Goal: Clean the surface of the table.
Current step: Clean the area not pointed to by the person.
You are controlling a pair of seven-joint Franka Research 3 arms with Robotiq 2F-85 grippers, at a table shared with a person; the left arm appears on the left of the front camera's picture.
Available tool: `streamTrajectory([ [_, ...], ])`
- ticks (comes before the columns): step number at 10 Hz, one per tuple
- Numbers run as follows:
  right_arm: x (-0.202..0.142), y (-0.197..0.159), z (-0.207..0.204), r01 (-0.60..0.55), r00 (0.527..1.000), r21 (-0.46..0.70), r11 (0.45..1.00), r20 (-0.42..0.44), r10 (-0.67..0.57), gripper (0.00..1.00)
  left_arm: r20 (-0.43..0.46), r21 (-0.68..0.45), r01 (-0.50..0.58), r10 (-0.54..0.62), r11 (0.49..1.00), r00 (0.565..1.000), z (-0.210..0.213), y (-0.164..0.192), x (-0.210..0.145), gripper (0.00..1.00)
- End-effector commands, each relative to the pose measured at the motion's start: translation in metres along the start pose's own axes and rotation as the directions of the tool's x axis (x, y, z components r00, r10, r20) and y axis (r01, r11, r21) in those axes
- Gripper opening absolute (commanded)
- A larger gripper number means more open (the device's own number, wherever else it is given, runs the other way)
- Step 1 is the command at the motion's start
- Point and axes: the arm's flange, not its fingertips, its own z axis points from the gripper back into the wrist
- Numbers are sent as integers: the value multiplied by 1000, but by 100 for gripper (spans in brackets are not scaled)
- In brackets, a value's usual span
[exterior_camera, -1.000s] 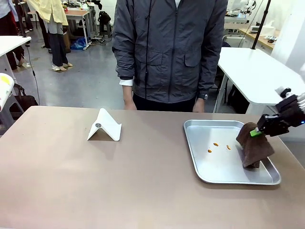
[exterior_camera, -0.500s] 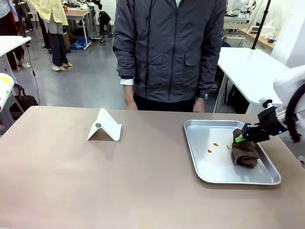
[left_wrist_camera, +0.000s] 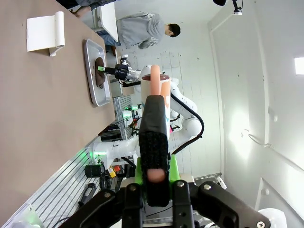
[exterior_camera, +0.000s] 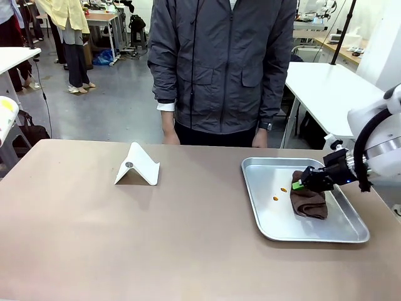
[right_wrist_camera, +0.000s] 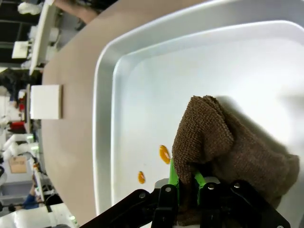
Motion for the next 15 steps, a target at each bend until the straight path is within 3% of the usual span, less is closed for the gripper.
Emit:
streamTrajectory([
  [1, -2, 1, -18, -47, 999, 101, 994, 18, 46, 9, 12, -13, 1, -1, 1000, 1000, -1, -5, 2, 22],
  [5, -3, 28, -53, -101, 994, 223, 970, -22, 108, 9, 12, -13, 1, -1, 1000, 1000, -1, -5, 2, 22],
  [9, -16, 53, -85, -103, 979, 319, 942, -136, 153, 9, 12, -13, 1, -1, 1000, 1000, -1, -5, 2, 22],
  [15, -15, 40, -77, -176, 975, 71, 982, -121, 184, 9, 12, -13, 1, -1, 1000, 1000, -1, -5, 2, 22],
])
